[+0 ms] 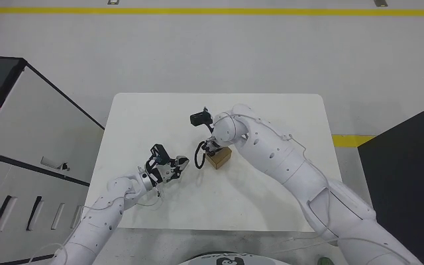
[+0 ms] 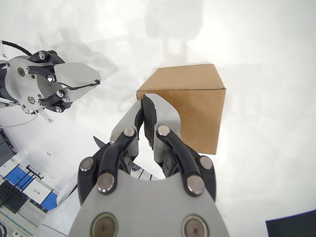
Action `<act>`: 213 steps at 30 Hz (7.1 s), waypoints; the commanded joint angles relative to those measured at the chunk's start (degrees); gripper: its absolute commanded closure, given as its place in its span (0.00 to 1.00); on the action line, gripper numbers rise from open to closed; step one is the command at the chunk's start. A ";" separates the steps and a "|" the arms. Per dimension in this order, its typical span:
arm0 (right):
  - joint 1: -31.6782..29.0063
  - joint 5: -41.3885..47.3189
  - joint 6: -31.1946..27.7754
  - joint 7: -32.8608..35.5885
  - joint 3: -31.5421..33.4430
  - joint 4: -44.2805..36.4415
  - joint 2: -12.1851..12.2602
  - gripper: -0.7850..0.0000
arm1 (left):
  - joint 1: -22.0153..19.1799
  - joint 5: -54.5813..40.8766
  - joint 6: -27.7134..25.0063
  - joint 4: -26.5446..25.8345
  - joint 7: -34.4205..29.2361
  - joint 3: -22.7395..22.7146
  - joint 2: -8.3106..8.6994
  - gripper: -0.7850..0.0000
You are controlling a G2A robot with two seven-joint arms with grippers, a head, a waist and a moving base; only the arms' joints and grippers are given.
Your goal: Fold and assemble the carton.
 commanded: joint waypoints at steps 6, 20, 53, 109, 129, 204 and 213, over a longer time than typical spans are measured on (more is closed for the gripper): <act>-0.69 -0.58 0.12 1.05 1.14 -2.04 0.49 1.00 | -0.03 0.05 0.04 0.00 -0.02 0.15 -0.02 1.00; -2.56 -1.57 0.01 2.78 1.23 -2.93 0.86 1.00 | -0.03 -0.14 -0.10 0.20 0.02 0.06 0.01 1.00; -14.72 19.36 -2.95 8.14 33.49 -20.55 8.16 0.00 | -2.26 0.77 0.59 -1.87 -2.15 2.33 -0.63 0.00; -28.47 46.35 -12.37 8.62 61.98 -19.82 12.82 0.00 | -4.45 -3.37 22.30 -2.25 -4.21 14.11 -6.54 0.00; -28.47 46.35 -12.37 8.62 61.98 -19.82 12.82 0.00 | -8.26 -4.87 20.30 5.63 -0.39 16.59 -8.91 0.34; -28.47 46.35 -12.37 8.62 61.98 -19.82 12.82 0.00 | 2.34 -21.56 -7.02 -64.94 -49.13 -23.34 1.18 1.00; -28.47 46.35 -12.37 8.62 61.98 -19.82 12.82 0.00 | 2.34 -21.56 -7.02 -64.94 -49.13 -23.34 1.18 1.00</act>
